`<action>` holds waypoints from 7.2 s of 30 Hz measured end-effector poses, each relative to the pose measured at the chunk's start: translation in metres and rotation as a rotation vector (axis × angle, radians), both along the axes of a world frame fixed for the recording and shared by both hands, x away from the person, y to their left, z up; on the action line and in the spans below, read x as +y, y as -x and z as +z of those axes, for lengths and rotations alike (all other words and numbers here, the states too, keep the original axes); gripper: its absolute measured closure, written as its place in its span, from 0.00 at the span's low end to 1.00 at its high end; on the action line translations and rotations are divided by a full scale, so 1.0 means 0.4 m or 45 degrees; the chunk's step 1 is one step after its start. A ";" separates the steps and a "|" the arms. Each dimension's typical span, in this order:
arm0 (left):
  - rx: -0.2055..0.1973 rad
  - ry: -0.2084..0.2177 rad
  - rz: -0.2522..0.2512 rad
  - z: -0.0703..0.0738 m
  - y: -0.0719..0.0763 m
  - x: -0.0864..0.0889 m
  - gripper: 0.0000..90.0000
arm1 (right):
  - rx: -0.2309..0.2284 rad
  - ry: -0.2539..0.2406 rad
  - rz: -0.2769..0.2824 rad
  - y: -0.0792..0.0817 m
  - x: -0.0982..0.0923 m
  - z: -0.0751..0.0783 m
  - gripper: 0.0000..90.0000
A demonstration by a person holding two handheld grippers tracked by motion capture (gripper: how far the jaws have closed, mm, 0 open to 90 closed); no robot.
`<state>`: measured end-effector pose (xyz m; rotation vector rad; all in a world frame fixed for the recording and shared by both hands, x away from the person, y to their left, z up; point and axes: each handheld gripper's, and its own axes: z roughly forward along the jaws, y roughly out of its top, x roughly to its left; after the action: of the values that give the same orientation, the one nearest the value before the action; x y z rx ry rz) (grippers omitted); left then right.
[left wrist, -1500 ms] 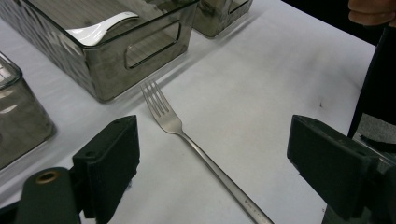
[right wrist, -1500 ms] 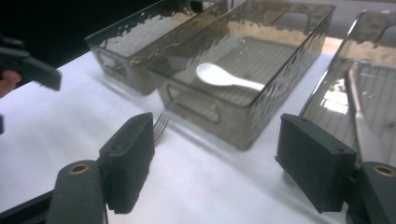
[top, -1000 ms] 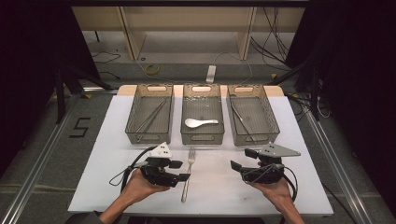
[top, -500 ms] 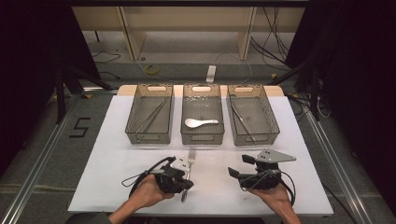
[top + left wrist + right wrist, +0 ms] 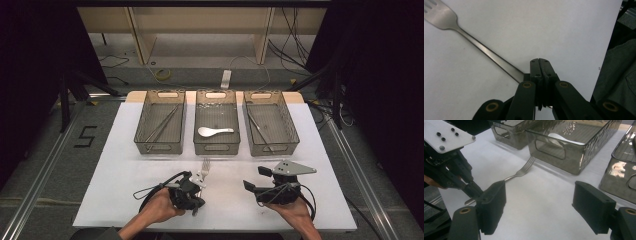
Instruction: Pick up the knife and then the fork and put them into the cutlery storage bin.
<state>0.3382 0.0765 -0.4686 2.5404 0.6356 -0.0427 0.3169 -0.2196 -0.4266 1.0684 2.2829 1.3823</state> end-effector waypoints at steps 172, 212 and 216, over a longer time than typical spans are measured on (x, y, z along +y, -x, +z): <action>0.177 -0.126 -0.205 0.129 -0.034 -0.034 0.90 | -0.378 0.812 0.705 0.044 0.303 -0.086 0.92; -0.336 0.547 0.393 0.179 -0.067 0.205 0.21 | -0.101 0.517 0.112 -0.163 0.036 0.062 0.98; -0.368 0.578 0.426 0.171 -0.060 0.214 0.20 | -0.059 0.447 0.029 -0.208 0.007 0.095 0.98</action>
<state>0.3620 0.1621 -0.4001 1.9339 0.8178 0.2629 0.4002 -0.2168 -0.3886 0.8891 2.3917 0.9506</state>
